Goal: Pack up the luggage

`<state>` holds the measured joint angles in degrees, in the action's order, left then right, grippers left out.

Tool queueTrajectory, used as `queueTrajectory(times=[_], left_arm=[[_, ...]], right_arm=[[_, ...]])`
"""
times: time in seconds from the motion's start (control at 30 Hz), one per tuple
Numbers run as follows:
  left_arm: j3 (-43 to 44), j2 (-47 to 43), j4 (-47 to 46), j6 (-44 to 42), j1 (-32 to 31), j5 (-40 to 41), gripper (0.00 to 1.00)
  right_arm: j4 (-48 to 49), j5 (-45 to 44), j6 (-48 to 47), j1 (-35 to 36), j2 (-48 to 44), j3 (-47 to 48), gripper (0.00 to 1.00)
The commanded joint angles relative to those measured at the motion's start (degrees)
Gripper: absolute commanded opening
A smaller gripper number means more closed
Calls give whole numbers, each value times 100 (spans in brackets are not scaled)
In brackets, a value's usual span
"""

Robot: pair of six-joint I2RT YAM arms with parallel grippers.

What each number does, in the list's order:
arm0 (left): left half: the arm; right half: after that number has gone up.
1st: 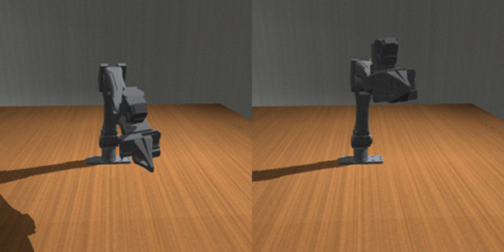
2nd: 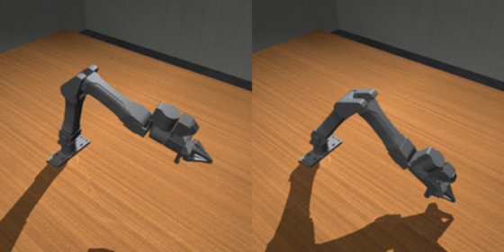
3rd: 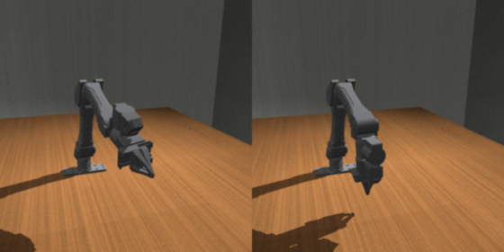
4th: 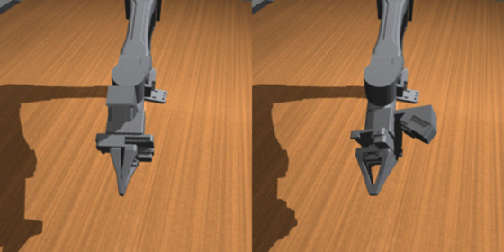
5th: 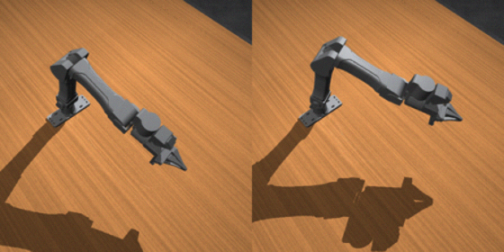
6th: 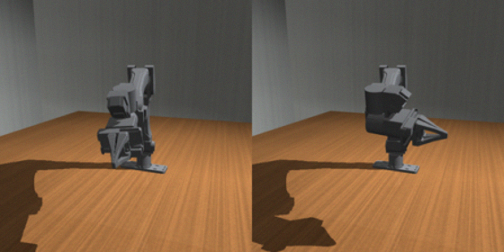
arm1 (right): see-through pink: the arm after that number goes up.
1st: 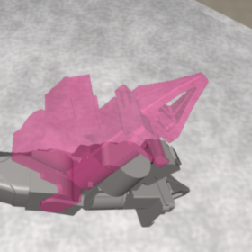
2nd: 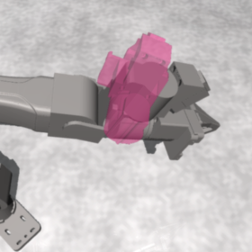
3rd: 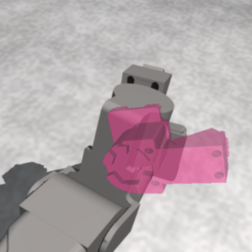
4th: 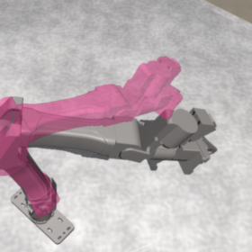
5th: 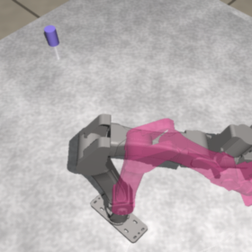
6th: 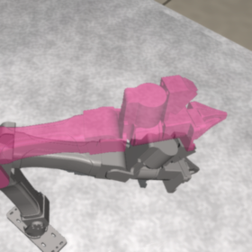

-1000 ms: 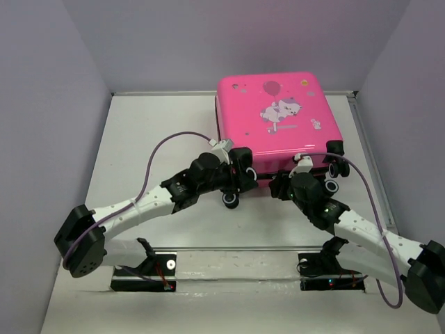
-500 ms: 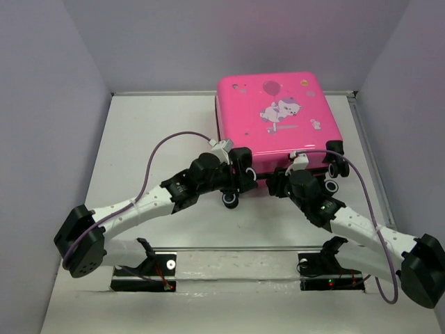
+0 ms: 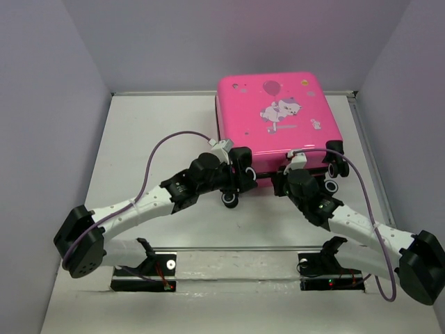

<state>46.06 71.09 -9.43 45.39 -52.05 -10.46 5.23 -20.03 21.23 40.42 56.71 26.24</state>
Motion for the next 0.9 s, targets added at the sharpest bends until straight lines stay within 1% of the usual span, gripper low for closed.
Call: queueTrajectory(times=[0.0,0.07,0.1,0.13,0.23,0.33,0.4,0.47,0.5,0.6,0.63,0.7,0.73,0.77,0.8,0.83,0.87], left_arm=[[368,-596,-1203,-917,-139,-317,6],[473,-596,-1027,-1014,-139,-212,6],[517,-605,-913,-1127,-86,-141,6],[561,-622,-746,-1163,-42,-132,6],[684,-780,-552,-1216,265,-193,6],[807,-991,-184,-1313,625,-237,6],[790,-1158,-164,-1322,792,-359,6],[764,-1185,-199,-1296,828,-439,6],[729,-1133,-373,-1235,802,-631,6],[597,-879,-708,-1050,601,-774,6],[666,-660,-831,-1041,434,-765,6],[824,-396,-885,-1006,284,-826,6],[1034,-159,-955,-979,214,-870,6],[1167,-44,-990,-953,65,-940,6],[1299,44,-999,-927,-6,-1036,6],[1535,150,-999,-926,-137,-1089,6],[1624,151,-1008,-918,-139,-1090,6]], right_arm=[[577,-817,-128,-70,-387,101,7],[252,-949,-76,-70,-528,118,7],[-115,-1028,-23,-70,-581,127,7],[-302,-1238,29,-70,-643,136,7],[-461,-1179,293,-122,-915,83,7],[-813,-1196,495,-123,-741,241,7],[-945,-1144,540,-123,-451,443,7],[-981,-942,496,-123,-336,514,7],[-711,-584,391,-123,-327,479,7],[-33,-133,442,192,-301,356,7],[282,-202,469,655,-118,399,7],[713,-395,470,1211,242,583,7],[881,-466,461,1701,679,836,7],[1118,-449,434,1914,892,943,7],[1790,-318,426,2082,1077,1005,7],[2136,-248,399,2318,1427,1076,7],[2453,-203,399,2390,1587,1111,7]])
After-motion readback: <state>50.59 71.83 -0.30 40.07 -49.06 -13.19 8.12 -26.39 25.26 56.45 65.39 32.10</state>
